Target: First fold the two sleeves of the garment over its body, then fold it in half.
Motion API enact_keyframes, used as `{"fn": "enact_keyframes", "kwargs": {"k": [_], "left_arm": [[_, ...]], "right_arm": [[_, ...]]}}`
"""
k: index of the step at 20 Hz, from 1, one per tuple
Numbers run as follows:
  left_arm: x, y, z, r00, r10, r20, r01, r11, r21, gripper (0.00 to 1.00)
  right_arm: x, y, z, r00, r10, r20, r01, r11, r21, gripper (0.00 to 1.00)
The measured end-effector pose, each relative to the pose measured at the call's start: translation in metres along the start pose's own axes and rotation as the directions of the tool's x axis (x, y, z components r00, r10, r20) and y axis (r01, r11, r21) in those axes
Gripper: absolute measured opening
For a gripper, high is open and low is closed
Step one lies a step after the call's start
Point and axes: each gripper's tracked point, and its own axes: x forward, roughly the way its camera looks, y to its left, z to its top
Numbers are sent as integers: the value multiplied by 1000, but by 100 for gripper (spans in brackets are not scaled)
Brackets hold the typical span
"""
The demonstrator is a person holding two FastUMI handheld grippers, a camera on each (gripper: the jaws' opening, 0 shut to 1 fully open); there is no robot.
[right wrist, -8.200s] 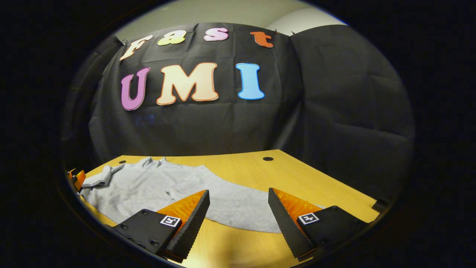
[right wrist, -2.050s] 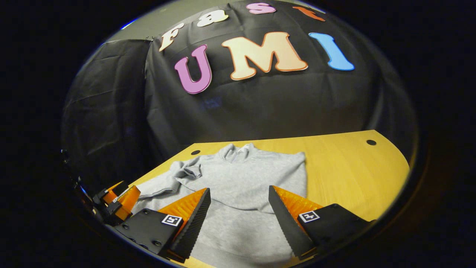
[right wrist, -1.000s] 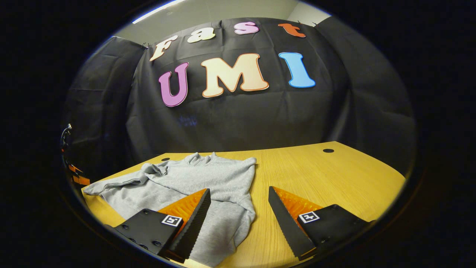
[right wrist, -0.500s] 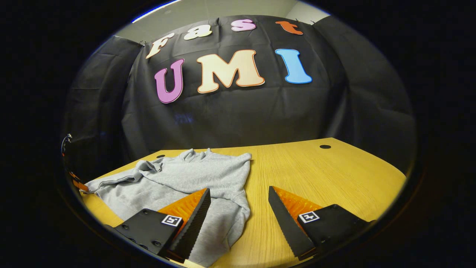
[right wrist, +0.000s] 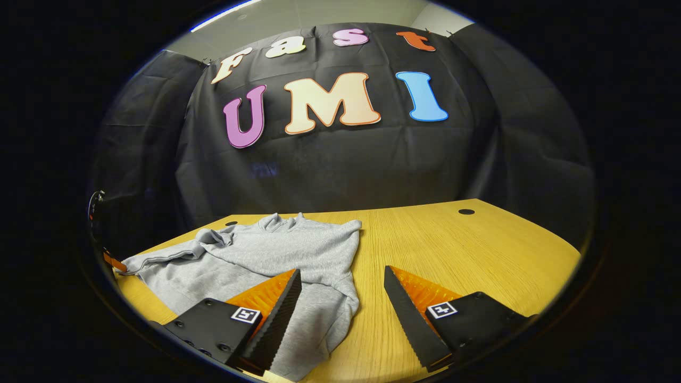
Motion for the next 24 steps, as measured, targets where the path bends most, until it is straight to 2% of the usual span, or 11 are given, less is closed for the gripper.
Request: {"fn": "enact_keyframes", "kwargs": {"k": [3, 5, 8, 9, 12, 13, 15, 17, 21, 24], "left_arm": [[-1, -1, 0, 1000, -4, -28, 4, 1000, 5, 76], [-1, -4, 1, 999, -7, -38, 7, 1000, 4, 72], [-1, -9, 0, 999, -8, -33, 8, 1000, 0, 55], [-1, -15, 2, 999, -35, -19, 35, 999, 10, 55], [-1, -19, 3, 999, -49, -10, 49, 998, 30, 19], [-2, -20, 1, 999, -45, -15, 45, 999, 29, 14], [-2, -20, 3, 999, -39, -4, 39, 999, 24, 7], [-2, -20, 5, 999, -41, 19, 41, 999, 15, 9], [-2, -22, 8, 997, -38, 60, 40, 999, -22, 3], [-6, -32, 12, 992, -68, 105, 75, 995, -61, 0]], "right_arm": [[-1, 1, 1, 1000, 4, 18, -4, 1000, -8, 97], [-1, 0, 2, 1000, 4, 24, -4, 1000, 2, 97], [-1, 0, 2, 999, 2, 33, -2, 1000, 29, 97], [0, 0, 2, 999, 0, 36, -1, 999, 32, 97], [-1, 0, 2, 999, -6, 46, 6, 1000, 14, 98], [-2, 1, 3, 999, -7, 52, 7, 1000, 4, 98], [-4, 3, 5, 998, -5, 69, 6, 1000, -12, 97], [-6, 4, 6, 997, -6, 79, 8, 1000, -24, 97], [-7, 7, 7, 995, -4, 95, 8, 999, -37, 97], [-7, 7, 7, 995, 1, 98, 3, 999, -37, 98]]}}
